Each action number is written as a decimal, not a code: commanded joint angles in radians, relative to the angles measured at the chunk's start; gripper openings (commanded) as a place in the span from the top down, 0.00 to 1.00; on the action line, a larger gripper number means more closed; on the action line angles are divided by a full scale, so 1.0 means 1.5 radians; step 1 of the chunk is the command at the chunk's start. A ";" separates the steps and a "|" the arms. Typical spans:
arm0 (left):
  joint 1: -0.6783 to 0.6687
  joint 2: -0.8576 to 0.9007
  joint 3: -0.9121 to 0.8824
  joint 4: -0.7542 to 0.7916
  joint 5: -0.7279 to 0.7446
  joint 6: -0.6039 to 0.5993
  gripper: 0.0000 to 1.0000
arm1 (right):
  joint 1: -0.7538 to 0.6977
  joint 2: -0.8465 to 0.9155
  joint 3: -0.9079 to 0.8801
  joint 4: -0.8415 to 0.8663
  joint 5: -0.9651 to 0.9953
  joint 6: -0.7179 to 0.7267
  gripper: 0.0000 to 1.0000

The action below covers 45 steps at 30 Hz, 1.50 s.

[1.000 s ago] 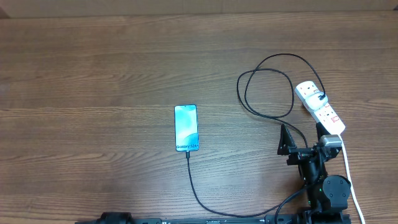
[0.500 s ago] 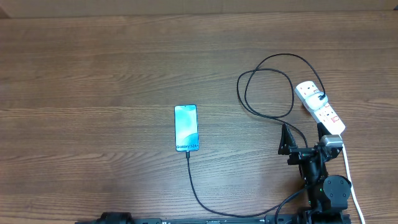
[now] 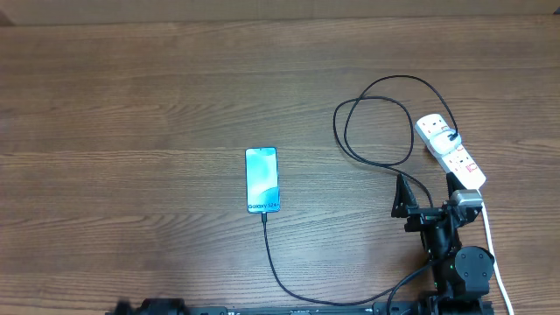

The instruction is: Plug charger to phone and switch on socket

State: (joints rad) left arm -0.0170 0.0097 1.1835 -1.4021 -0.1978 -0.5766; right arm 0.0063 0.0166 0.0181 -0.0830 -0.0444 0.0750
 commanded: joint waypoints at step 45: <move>0.034 -0.004 -0.786 0.883 0.144 0.282 0.00 | -0.004 -0.007 -0.007 0.002 0.006 0.002 0.00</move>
State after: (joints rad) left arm 0.0391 0.0132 0.0124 -0.0814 0.0082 -0.1757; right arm 0.0063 0.0158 0.0181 -0.0830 -0.0444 0.0746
